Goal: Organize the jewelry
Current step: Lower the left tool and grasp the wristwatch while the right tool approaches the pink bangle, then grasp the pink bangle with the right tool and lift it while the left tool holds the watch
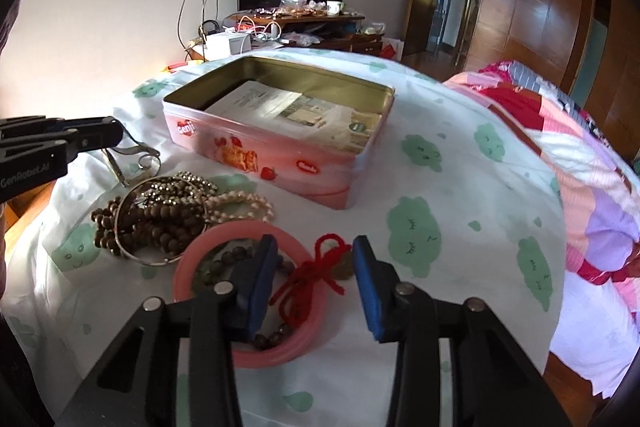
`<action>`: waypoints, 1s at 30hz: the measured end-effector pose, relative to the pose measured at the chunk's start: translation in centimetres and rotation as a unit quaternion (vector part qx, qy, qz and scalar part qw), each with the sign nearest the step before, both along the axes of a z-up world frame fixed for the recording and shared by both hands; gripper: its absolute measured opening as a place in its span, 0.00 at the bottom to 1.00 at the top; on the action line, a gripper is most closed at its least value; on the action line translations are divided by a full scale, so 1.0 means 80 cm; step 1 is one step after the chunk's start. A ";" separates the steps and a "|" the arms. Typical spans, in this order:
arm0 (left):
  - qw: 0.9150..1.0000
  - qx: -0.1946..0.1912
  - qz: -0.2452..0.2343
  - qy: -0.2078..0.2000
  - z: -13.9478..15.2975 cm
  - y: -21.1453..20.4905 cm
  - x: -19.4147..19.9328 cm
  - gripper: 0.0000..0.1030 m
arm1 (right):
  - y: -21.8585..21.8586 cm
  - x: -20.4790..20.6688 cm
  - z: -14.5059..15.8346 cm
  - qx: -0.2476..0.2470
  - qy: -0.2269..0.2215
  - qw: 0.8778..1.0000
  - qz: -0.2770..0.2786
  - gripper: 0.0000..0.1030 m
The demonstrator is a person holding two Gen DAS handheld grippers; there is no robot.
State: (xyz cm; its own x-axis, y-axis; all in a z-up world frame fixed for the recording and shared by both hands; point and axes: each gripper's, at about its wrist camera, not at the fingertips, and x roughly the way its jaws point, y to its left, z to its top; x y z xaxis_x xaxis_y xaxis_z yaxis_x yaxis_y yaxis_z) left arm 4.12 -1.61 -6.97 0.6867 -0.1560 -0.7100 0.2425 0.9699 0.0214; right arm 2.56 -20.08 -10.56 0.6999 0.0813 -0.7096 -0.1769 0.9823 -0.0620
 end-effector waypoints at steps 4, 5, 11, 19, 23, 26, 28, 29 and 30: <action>1.000 0.000 -0.002 -0.001 0.000 -0.001 -0.002 0.15 | 0.002 0.002 -0.009 -0.004 0.014 1.000 0.008 0.40; 1.000 0.001 -0.002 -0.001 0.000 -0.001 -0.003 0.15 | 0.004 0.002 -0.010 -0.004 0.017 1.000 0.012 0.40; 1.000 0.000 -0.005 0.001 -0.001 -0.003 -0.005 0.15 | 0.011 -0.002 -0.010 -0.039 0.002 0.999 0.006 0.50; 1.000 -0.001 -0.007 0.002 -0.002 -0.003 -0.006 0.15 | 0.026 -0.001 -0.002 -0.102 -0.036 0.994 0.017 0.59; 1.000 -0.002 -0.009 0.004 -0.002 -0.004 -0.006 0.15 | 0.026 0.007 -0.003 -0.089 -0.027 0.995 0.039 0.50; 1.000 -0.001 -0.010 0.004 -0.002 -0.004 -0.007 0.15 | 0.024 0.011 -0.005 -0.072 -0.007 0.996 0.057 0.44; 1.000 -0.001 -0.011 0.005 -0.002 -0.004 -0.007 0.15 | 0.024 0.016 -0.007 -0.064 0.006 0.996 0.068 0.43; 1.000 -0.001 -0.012 0.006 -0.002 -0.005 -0.007 0.15 | 0.024 0.018 -0.007 -0.062 0.011 0.995 0.072 0.43; 1.000 -0.002 -0.012 0.006 -0.002 -0.004 -0.007 0.15 | 0.025 0.019 -0.007 -0.061 0.015 0.995 0.076 0.43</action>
State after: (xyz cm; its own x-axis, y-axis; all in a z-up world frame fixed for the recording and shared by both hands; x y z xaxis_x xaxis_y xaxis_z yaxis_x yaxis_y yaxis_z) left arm 3.56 -1.96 -7.16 0.6740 -0.1745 -0.7178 0.2656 0.9640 0.0150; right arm 4.11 -18.11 -11.13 0.6638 0.0964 -0.7417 -0.3270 0.9293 -0.1719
